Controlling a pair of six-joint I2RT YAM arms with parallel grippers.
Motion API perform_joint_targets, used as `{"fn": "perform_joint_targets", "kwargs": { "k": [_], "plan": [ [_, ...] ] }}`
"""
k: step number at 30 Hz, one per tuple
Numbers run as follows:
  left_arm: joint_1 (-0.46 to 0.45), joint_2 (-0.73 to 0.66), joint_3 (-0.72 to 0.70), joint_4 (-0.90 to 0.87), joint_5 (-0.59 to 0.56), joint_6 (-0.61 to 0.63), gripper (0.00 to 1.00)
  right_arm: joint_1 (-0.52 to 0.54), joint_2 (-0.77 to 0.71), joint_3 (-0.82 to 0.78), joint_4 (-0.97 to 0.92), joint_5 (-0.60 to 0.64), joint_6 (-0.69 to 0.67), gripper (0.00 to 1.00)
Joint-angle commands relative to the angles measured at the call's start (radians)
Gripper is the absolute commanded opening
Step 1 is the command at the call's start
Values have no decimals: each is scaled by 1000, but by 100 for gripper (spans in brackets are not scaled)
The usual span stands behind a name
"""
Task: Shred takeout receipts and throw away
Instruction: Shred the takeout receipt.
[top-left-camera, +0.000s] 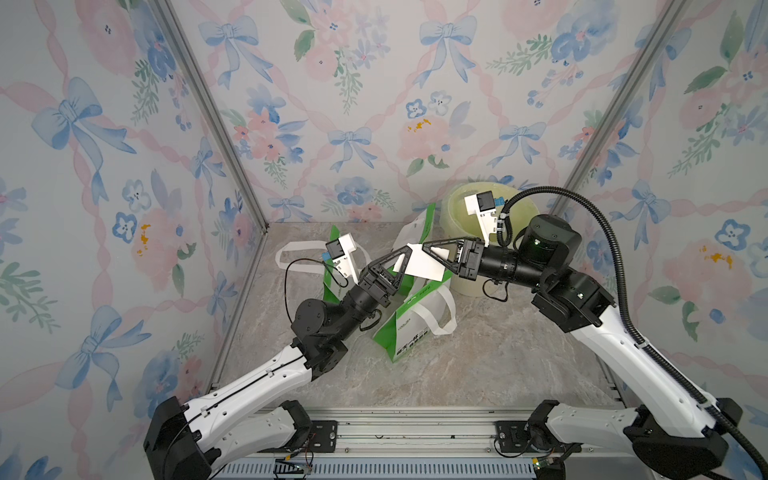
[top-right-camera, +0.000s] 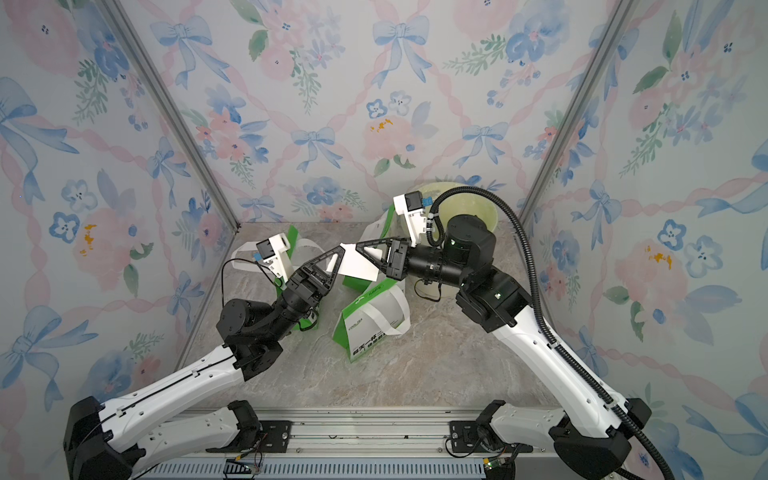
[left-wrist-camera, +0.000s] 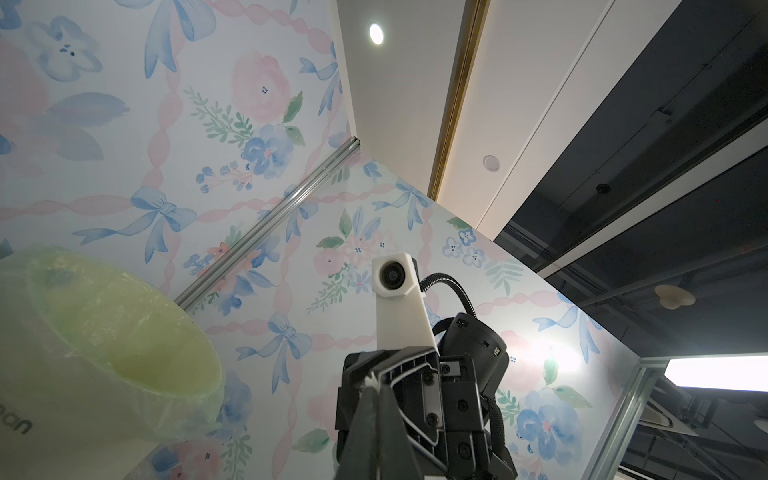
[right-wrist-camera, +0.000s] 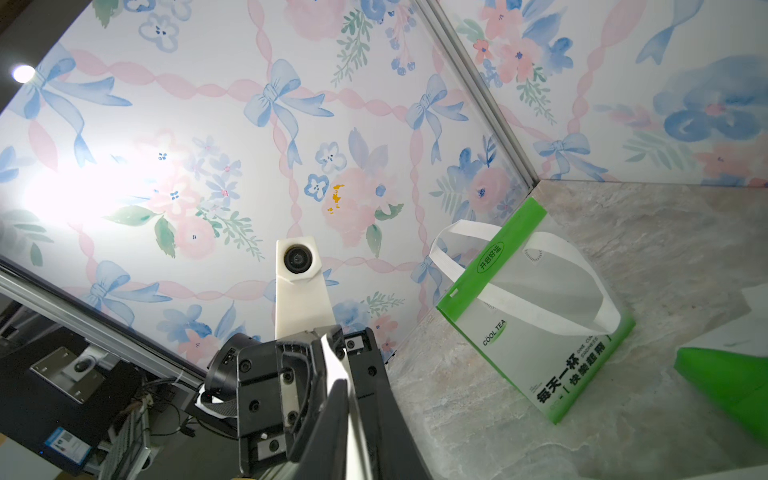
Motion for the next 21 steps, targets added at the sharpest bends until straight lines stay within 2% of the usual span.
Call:
{"fn": "perform_joint_targets", "kwargs": {
  "k": [1, 2, 3, 5, 6, 8, 9, 11, 17, 21],
  "plan": [
    [-7, -6, -7, 36, 2, -12, 0, 7, -5, 5, 37, -46, 10, 0],
    [-6, -4, -5, 36, 6, -13, 0, 7, -7, 3, 37, -51, 6, 0],
    [-7, -2, -4, 36, 10, -11, 6, 7, -9, 3, 35, -55, 0, 0],
    [-7, 1, -5, 36, 15, -4, 29, 6, -11, 4, 21, -57, -23, 0],
    [-7, 0, -5, 35, 15, -3, 37, 7, -10, 8, 5, -57, -39, 0],
    [-7, 5, -2, 32, 19, -8, 47, 7, -4, 19, -30, -58, -66, 0],
    [-7, 10, 3, 30, 30, -10, 49, 7, -2, 25, -48, -59, -66, 0],
    [-5, 21, 13, 22, 44, -13, 46, 9, 4, 33, -61, -62, -101, 0],
    [-5, 38, 25, 15, 50, -26, 20, 7, 9, 41, -79, -58, -117, 0],
    [-5, 37, 29, 13, 50, -31, 1, 8, 29, 78, -156, -35, -172, 0]
  ]
}}
